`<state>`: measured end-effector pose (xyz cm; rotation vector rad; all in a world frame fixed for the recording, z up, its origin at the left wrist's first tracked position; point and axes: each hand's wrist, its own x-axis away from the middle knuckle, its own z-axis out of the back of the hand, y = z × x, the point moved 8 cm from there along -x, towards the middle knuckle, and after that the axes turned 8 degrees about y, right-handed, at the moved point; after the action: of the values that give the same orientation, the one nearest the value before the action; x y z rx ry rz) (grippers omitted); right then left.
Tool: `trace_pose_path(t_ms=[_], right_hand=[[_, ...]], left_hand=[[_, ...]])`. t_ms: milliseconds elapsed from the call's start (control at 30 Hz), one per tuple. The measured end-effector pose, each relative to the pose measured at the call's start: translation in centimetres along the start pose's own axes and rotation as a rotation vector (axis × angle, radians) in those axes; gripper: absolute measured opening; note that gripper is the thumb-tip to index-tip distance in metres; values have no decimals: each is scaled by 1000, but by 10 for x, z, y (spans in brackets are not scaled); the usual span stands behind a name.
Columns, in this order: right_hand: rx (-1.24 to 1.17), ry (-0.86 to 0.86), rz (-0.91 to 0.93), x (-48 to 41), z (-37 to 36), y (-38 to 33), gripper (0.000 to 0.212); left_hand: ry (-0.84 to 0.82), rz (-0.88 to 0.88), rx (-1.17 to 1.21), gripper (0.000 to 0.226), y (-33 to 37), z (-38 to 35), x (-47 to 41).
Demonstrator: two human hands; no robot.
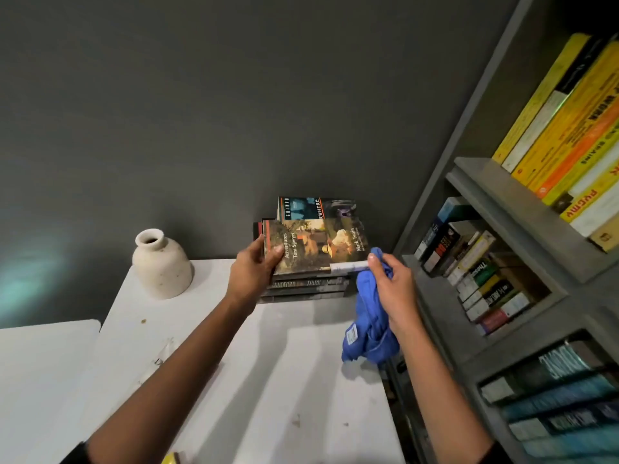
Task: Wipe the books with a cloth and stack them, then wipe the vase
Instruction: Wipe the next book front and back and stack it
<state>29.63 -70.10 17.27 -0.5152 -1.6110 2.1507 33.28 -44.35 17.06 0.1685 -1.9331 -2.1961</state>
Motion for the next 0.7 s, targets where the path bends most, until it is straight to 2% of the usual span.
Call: trace_pose_path(t_ms=[200, 400, 533, 633, 700], right_hand=[[135, 51, 111, -78, -13, -21, 25], [330, -7, 111, -111, -33, 3, 32], [304, -48, 76, -109, -22, 8, 37], [398, -142, 103, -108, -18, 10, 57], [499, -128, 168, -106, -18, 4, 56]], left_hand=[[121, -209, -200, 32, 29, -33, -68], [133, -234, -420, 51, 17, -45, -106], [179, -258, -400, 59, 17, -36, -96], [76, -337, -449, 66, 18, -33, -81], [6, -376, -494, 75, 15, -35, -73]])
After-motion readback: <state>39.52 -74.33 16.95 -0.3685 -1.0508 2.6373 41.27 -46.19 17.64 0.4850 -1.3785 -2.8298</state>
